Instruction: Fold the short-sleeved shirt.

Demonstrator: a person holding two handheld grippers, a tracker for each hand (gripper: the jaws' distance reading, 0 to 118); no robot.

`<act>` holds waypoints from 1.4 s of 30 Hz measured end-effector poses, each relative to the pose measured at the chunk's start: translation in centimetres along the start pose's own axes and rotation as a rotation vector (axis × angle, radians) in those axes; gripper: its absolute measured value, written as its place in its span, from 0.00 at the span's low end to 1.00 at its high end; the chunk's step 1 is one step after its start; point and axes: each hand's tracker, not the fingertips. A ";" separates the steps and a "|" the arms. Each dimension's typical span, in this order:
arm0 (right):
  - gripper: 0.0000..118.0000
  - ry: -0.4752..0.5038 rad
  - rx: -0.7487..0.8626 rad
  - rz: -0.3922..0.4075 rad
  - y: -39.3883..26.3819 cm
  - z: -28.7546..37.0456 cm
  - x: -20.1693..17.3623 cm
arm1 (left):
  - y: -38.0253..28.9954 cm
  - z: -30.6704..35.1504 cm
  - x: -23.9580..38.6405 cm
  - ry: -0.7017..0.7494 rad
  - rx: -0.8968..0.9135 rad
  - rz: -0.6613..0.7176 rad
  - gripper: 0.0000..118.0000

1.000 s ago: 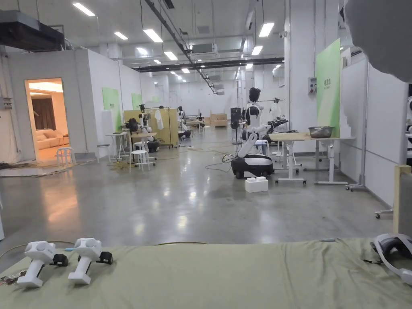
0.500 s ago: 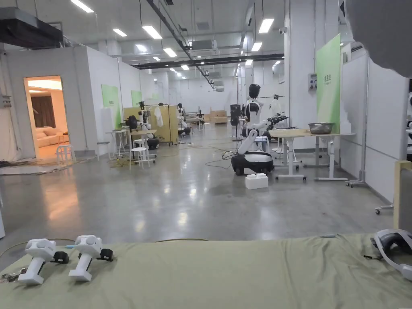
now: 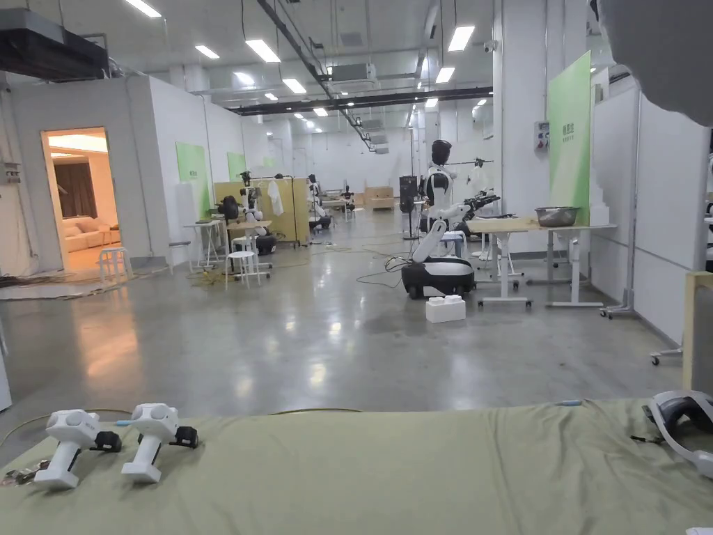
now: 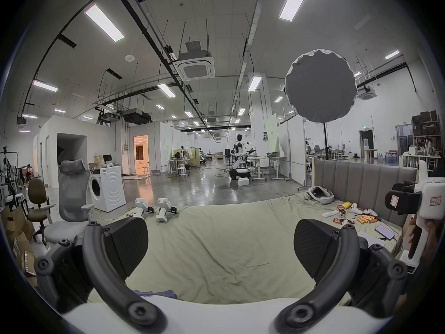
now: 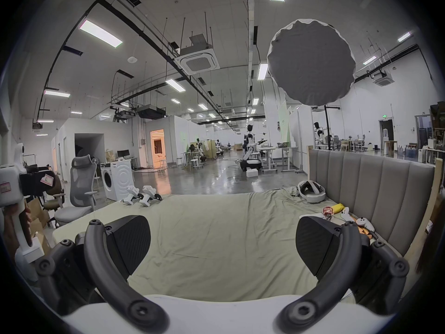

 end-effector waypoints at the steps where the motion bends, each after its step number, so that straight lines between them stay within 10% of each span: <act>1: 1.00 -0.007 0.004 0.002 0.1 0.1 -0.2 | 0.0 0.0 0.0 -0.004 -0.001 0.004 1.00; 24: 1.00 0.024 -0.016 0.021 0.2 0.6 -0.2 | 0.1 0.0 0.3 -0.009 0.005 0.002 1.00; 30: 1.00 0.167 -0.133 -0.216 1.0 -0.2 0.8 | 0.3 0.0 0.2 -0.026 0.007 0.023 1.00; 33: 1.00 0.067 -0.227 -0.325 2.3 -0.1 -0.1 | 0.4 0.0 0.2 -0.037 0.009 0.033 1.00; 38: 1.00 0.033 -0.545 -0.257 4.0 -1.1 -0.2 | 0.5 0.1 0.3 -0.046 0.019 0.031 1.00; 42: 1.00 0.056 -0.473 -0.324 3.1 -1.0 0.4 | 0.7 0.2 0.5 -0.051 0.027 0.031 1.00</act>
